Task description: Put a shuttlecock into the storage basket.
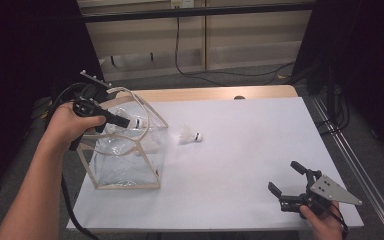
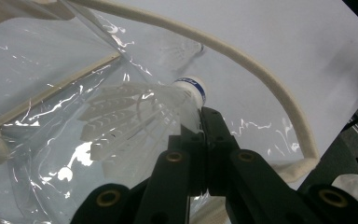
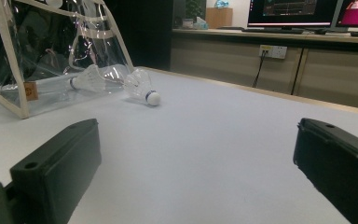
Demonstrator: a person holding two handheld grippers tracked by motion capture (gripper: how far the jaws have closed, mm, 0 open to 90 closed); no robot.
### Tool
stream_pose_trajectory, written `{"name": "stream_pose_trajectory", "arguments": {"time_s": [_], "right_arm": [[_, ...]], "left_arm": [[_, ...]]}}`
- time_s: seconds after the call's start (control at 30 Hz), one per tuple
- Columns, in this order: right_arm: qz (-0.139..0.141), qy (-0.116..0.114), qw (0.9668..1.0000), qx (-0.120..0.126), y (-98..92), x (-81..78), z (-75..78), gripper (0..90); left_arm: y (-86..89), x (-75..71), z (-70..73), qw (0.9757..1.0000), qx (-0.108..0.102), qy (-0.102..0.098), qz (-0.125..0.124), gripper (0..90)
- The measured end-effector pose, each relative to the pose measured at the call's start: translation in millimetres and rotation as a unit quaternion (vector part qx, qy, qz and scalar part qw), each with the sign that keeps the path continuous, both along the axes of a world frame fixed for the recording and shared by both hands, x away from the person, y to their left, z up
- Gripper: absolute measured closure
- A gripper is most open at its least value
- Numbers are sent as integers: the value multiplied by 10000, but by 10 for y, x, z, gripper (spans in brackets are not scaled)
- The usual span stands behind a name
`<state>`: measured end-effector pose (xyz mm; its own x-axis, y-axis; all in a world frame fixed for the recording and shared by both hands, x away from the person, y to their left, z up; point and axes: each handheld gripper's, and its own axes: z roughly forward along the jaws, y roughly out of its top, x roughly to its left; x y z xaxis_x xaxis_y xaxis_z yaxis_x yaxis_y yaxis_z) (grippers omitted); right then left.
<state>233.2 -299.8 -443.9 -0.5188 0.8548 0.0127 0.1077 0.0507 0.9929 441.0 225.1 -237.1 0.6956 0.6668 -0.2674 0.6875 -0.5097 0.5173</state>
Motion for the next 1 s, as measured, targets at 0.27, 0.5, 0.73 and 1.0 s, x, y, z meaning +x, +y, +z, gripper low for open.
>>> {"name": "stream_pose_trajectory", "arguments": {"time_s": [0.27, 0.5, 0.73, 1.0], "right_arm": [[5, -1, 10000, 0, 1, 0, 0, 6], [8, -1, 10000, -5, 1, 0, 0, 6], [11, 3, 10000, -1, 3, 0, 0, 6], [11, 6, 10000, -1, 3, 1, -1, 6]], "left_arm": [[-6, 4, -36, 10000, -42, 14, 31, 864], [12, 0, -56, 9999, -144, 48, 59, 789], [9, -9, -36, 9997, -243, 39, 60, 727], [-49, -30, 32, 9989, -470, -28, 29, 614]]}}
